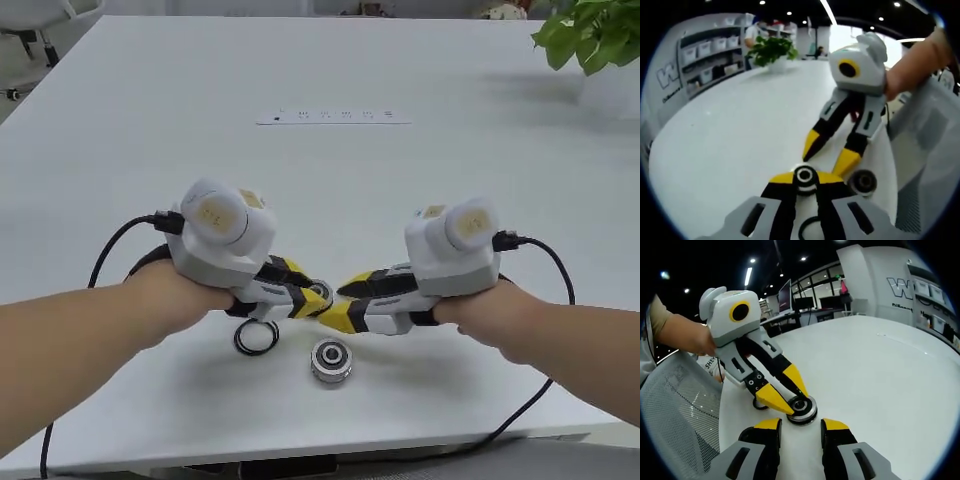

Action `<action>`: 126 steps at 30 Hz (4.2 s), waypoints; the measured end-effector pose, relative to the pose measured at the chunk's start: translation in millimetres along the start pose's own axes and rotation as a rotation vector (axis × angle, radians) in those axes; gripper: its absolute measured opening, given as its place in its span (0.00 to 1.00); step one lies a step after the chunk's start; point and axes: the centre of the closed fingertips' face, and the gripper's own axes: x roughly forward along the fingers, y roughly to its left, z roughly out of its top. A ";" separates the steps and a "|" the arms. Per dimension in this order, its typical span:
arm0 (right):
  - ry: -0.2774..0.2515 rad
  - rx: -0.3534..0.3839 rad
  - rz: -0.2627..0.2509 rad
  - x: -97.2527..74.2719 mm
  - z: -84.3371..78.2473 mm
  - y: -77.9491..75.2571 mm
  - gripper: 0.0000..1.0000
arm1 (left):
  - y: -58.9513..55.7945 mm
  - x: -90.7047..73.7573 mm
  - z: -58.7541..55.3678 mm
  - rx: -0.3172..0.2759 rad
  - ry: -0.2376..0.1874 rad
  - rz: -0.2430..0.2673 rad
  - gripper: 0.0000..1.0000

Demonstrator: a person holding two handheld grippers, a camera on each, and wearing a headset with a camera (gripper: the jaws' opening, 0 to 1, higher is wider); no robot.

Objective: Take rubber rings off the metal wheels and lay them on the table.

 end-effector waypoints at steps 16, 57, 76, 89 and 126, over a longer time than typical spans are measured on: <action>-0.009 -0.010 -0.004 6.9 3.8 2.0 0.27 | -1.9 0.4 2.4 0.041 0.004 0.025 0.13; 0.010 -0.008 -0.038 -1.2 -6.4 -9.2 0.00 | 0.2 1.3 2.2 0.015 -0.032 0.029 0.14; -0.029 0.173 -0.031 -9.9 -7.9 -11.8 0.00 | -6.4 3.1 2.1 0.006 -0.026 0.024 0.13; -0.019 0.172 -0.028 -7.5 -8.1 -12.0 0.00 | -7.0 4.4 3.9 0.016 -0.033 0.024 0.14; -0.143 0.326 0.058 -11.8 16.0 -0.9 0.00 | -6.3 5.0 3.5 0.007 -0.023 0.055 0.12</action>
